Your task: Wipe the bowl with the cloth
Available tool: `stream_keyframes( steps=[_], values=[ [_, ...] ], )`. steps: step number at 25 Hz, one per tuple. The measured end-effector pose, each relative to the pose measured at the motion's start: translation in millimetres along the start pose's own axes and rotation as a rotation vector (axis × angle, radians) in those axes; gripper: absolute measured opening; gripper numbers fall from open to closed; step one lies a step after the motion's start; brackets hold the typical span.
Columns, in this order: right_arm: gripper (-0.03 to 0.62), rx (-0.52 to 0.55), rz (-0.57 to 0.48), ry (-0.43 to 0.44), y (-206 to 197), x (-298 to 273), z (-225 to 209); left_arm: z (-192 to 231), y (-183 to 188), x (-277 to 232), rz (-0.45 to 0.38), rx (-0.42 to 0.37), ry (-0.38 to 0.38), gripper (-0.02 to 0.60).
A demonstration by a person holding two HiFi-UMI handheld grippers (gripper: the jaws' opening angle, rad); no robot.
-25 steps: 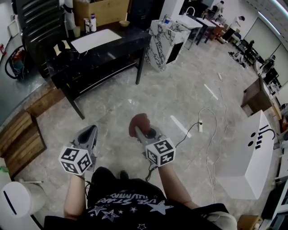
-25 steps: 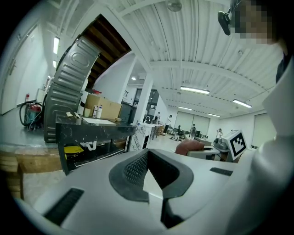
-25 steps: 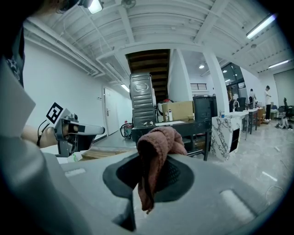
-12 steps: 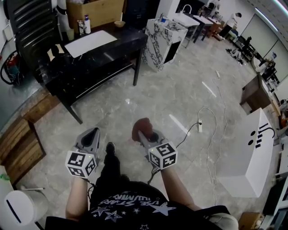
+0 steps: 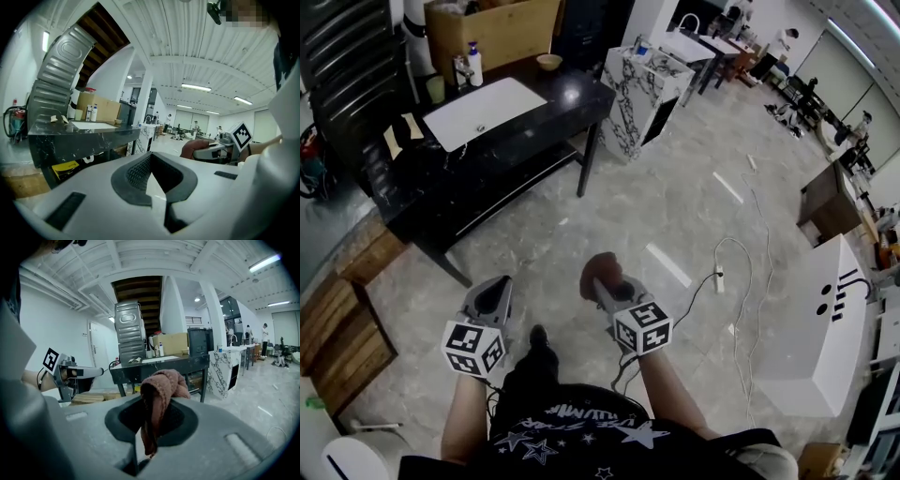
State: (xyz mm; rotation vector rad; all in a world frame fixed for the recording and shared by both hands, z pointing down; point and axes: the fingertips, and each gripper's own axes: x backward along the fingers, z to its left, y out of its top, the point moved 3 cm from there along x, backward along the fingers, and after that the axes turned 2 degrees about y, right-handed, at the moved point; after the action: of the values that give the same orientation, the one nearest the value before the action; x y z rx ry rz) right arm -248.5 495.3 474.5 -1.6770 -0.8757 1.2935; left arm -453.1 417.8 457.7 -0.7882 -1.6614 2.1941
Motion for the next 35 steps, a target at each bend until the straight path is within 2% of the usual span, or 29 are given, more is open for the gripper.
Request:
stream_keyframes(
  steps=[6,12,20,26,35],
  values=[
    [0.049,0.016,-0.019,-0.036,63,-64,-26,66,36,-46,-0.008,0.017,-0.015,0.006],
    [0.049,-0.012,-0.014,-0.092,87,-107,-48,108,53,-87,0.0,0.025,-0.049,0.006],
    [0.049,-0.019,-0.002,-0.11,81,-134,-71,121,55,-130,0.013,0.004,-0.105,0.006],
    [0.049,-0.066,0.0,-0.104,79,-154,-104,124,54,-163,0.052,0.006,-0.096,0.006],
    [0.049,-0.063,-0.018,-0.041,109,-201,-201,125,78,-261,0.066,0.017,-0.026,0.006]
  ],
)
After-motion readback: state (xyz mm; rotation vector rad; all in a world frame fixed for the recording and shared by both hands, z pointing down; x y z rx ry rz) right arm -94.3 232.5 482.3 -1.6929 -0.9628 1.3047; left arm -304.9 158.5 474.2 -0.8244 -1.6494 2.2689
